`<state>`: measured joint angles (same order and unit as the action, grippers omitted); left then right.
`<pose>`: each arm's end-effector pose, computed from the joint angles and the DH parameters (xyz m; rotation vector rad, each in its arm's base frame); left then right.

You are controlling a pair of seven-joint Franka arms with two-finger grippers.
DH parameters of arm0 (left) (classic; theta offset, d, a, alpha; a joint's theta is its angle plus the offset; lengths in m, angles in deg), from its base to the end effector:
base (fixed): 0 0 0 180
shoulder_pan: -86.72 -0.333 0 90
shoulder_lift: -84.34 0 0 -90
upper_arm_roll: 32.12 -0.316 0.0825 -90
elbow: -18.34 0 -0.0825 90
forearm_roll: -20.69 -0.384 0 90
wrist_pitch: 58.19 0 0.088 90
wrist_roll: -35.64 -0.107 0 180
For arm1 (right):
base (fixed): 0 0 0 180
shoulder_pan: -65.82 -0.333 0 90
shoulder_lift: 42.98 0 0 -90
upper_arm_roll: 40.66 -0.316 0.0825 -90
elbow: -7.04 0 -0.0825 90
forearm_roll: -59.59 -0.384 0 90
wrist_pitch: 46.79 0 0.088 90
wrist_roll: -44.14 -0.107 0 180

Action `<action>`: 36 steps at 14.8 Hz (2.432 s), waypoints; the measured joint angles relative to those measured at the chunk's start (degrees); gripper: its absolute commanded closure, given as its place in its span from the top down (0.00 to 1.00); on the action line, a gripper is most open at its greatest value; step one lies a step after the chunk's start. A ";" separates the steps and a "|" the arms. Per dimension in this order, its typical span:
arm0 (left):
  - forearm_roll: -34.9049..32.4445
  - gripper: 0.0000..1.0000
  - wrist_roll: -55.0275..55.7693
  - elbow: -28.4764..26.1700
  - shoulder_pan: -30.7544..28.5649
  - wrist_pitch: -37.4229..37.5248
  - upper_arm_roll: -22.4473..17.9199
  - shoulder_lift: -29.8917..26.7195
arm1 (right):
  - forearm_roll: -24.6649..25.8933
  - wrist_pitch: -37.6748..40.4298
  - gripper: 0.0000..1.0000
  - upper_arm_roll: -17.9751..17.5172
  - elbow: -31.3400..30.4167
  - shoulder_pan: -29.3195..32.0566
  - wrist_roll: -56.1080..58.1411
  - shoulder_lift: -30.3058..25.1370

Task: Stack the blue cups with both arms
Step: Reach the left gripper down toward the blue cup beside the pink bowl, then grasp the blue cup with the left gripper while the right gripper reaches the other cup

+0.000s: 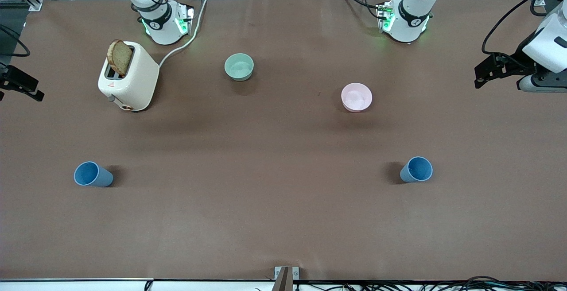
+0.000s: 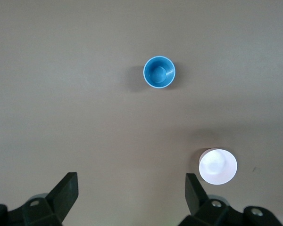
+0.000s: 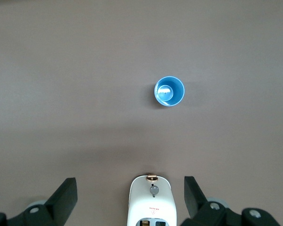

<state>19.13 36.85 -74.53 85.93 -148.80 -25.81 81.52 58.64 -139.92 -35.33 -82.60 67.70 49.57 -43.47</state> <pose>0.5377 -0.0506 0.6286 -3.1073 0.1170 -0.0177 0.5535 -0.0686 0.6372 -3.1296 0.0492 -0.1110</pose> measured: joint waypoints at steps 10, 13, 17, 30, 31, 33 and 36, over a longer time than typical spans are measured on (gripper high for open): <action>0.00 1.00 0.18 2.79 -1.29 -10.44 -0.10 11.20 | 0.00 -0.02 1.00 0.06 0.02 0.03 0.67 0.00; 0.00 1.00 2.57 1.20 -1.76 -19.50 -0.09 19.63 | 0.00 -0.70 1.00 0.09 -0.07 0.04 0.92 0.11; 0.00 1.00 3.60 -1.95 -1.56 -27.86 0.19 26.95 | 0.00 -5.76 1.00 0.37 -0.29 0.61 0.99 3.59; 0.04 0.00 3.61 -10.21 -0.96 -39.27 0.56 32.40 | -3.94 -26.73 1.00 0.58 -0.78 9.40 9.20 28.35; 0.05 0.00 3.61 -9.87 -0.71 -39.28 0.80 32.33 | -5.24 -28.12 1.00 0.59 -0.80 10.18 11.41 29.99; 0.05 0.00 4.94 -9.31 0.91 -39.29 0.91 32.23 | -6.72 -30.55 0.98 0.60 -0.77 11.24 14.51 32.74; 0.05 0.00 12.87 -6.55 6.68 -37.18 1.28 31.44 | -7.02 -32.12 0.96 0.36 -0.71 11.35 15.14 34.32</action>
<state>19.19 49.73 -81.08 92.60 -185.98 -24.53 112.96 51.63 -172.04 -34.97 -83.31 79.05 64.71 -9.15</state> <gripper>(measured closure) 0.947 0.022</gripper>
